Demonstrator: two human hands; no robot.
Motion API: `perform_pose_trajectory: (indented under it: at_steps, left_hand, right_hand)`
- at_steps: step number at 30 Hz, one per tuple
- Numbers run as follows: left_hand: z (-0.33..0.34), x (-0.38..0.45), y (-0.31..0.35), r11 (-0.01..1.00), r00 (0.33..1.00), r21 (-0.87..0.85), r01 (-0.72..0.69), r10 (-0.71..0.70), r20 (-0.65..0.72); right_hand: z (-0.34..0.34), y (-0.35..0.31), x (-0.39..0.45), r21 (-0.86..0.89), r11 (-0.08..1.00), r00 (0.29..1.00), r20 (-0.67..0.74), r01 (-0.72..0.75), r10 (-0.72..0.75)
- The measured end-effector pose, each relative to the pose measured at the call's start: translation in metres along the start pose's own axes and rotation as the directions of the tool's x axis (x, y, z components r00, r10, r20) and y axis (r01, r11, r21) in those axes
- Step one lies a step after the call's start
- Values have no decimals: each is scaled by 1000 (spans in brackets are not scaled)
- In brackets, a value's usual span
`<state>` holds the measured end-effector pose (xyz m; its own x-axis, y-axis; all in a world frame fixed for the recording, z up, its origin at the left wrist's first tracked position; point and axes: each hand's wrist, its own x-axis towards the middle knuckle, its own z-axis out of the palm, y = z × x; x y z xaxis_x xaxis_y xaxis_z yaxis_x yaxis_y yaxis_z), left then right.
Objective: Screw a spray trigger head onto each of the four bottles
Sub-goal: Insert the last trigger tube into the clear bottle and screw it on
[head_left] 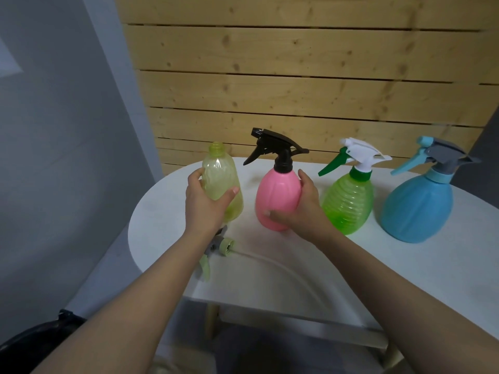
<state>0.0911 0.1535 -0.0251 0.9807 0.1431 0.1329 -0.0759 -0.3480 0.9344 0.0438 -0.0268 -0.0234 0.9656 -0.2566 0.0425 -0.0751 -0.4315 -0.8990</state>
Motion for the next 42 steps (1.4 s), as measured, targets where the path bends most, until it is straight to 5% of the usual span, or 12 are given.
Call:
perform_pose_trajectory:
  at_steps: [9,13,18,23,31,34,38,42]
  left_hand:
    - [-15,-29,23,994,996,-69,-83,82,-20]
    - [-26,-58,41,987,997,-143,-73,76,13]
    - [-32,-89,58,963,972,-255,90,-29,233]
    - [-22,-111,61,924,884,-321,207,-36,466]
    - [-7,-126,49,898,739,-300,321,-39,672]
    - [-7,-123,49,976,814,-161,148,-27,581]
    - [-18,-98,31,976,963,148,-158,119,240]
    - [-27,-74,6,823,985,556,-117,25,170]
  right_hand:
    - [-23,15,-46,-88,996,997,-71,-34,28]
    - [-40,8,-69,-81,993,993,-76,81,-87]
    - [-52,-3,-87,13,980,975,100,200,-200]
    - [-64,-9,-96,141,975,947,250,169,-201]
    - [-69,0,-101,85,993,920,376,87,-113]
    - [-71,3,-97,36,997,940,333,63,-72]
    - [-74,5,-91,-102,992,963,266,70,-41]
    - [-74,4,-86,-226,969,976,210,101,-53]
